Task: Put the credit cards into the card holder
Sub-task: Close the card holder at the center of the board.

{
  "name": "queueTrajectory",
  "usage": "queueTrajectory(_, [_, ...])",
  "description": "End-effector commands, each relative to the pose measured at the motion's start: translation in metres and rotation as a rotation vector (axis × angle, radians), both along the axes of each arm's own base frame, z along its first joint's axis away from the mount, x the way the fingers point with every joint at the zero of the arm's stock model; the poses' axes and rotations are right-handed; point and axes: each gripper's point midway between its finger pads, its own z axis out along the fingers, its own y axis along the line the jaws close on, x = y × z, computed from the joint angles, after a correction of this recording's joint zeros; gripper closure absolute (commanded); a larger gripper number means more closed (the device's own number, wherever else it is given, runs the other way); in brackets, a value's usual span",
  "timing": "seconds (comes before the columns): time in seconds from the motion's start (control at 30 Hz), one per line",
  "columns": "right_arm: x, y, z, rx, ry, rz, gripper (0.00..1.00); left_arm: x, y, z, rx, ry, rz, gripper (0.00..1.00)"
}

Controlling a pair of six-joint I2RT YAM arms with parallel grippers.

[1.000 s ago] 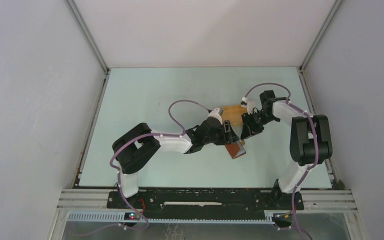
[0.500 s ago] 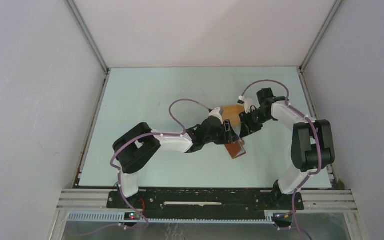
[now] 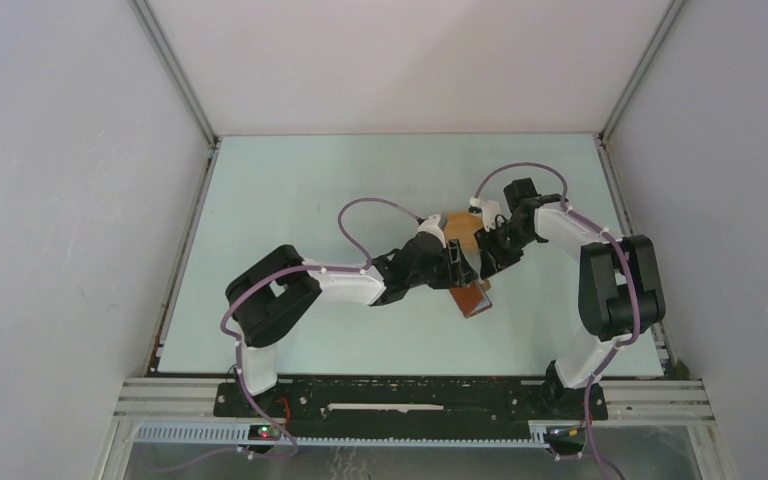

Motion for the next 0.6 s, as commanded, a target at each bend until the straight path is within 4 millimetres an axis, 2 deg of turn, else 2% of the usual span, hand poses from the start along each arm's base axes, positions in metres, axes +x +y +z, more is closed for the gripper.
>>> queueTrajectory(0.0, [0.007, -0.001, 0.001, -0.03, -0.041, 0.014, 0.64, 0.016, -0.011, 0.026, -0.045, -0.064, 0.01, 0.42])
queueTrajectory(0.13, [0.007, -0.003, 0.003, -0.048, -0.06, 0.017, 0.71, 0.016, -0.011, 0.026, -0.046, -0.064, 0.007, 0.42])
queueTrajectory(0.4, [0.01, -0.009, 0.012, -0.06, -0.106, -0.001, 0.95, 0.018, -0.01, 0.027, -0.045, -0.073, 0.005, 0.44])
queueTrajectory(0.5, [0.011, -0.012, 0.013, -0.048, -0.101, -0.016, 1.0, 0.018, -0.009, 0.026, -0.041, -0.075, 0.004, 0.44])
queueTrajectory(0.57, [0.011, -0.014, 0.016, -0.019, -0.093, -0.029, 1.0, 0.019, -0.01, 0.026, -0.041, -0.08, 0.002, 0.45])
